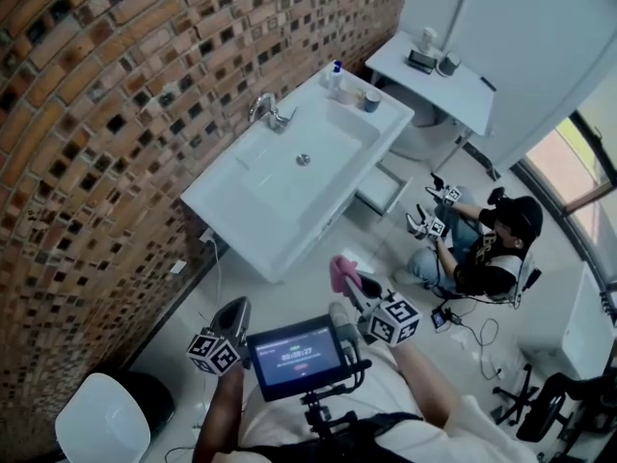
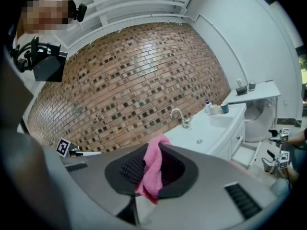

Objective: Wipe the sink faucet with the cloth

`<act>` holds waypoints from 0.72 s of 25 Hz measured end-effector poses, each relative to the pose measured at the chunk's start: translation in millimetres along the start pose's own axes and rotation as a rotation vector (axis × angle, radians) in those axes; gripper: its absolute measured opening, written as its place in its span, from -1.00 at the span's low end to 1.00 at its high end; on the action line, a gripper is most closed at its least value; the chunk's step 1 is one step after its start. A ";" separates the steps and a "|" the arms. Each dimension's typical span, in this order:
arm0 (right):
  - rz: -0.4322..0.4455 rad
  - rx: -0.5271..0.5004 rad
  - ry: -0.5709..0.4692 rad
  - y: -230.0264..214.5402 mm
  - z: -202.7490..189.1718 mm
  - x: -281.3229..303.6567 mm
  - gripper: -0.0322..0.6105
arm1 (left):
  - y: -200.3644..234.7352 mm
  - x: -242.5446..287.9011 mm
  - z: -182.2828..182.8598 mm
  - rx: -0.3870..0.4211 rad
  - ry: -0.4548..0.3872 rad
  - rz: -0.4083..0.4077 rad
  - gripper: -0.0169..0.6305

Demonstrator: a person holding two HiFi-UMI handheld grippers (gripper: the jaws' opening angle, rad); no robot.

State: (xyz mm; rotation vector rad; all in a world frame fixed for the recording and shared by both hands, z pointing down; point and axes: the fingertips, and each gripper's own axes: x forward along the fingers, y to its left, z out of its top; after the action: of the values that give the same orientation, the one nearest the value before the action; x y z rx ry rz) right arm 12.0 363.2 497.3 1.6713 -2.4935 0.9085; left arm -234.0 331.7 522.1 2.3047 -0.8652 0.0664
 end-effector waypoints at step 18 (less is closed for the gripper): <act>-0.053 0.013 0.010 -13.8 -7.6 1.5 -0.73 | 1.4 25.1 -7.9 -0.014 0.059 -0.046 -0.94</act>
State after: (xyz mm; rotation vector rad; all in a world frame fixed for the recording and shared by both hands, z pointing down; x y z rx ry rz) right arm 20.7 361.8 510.4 1.7235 -2.4294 0.9275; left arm -213.9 321.5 535.7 2.2964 -0.7806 0.1078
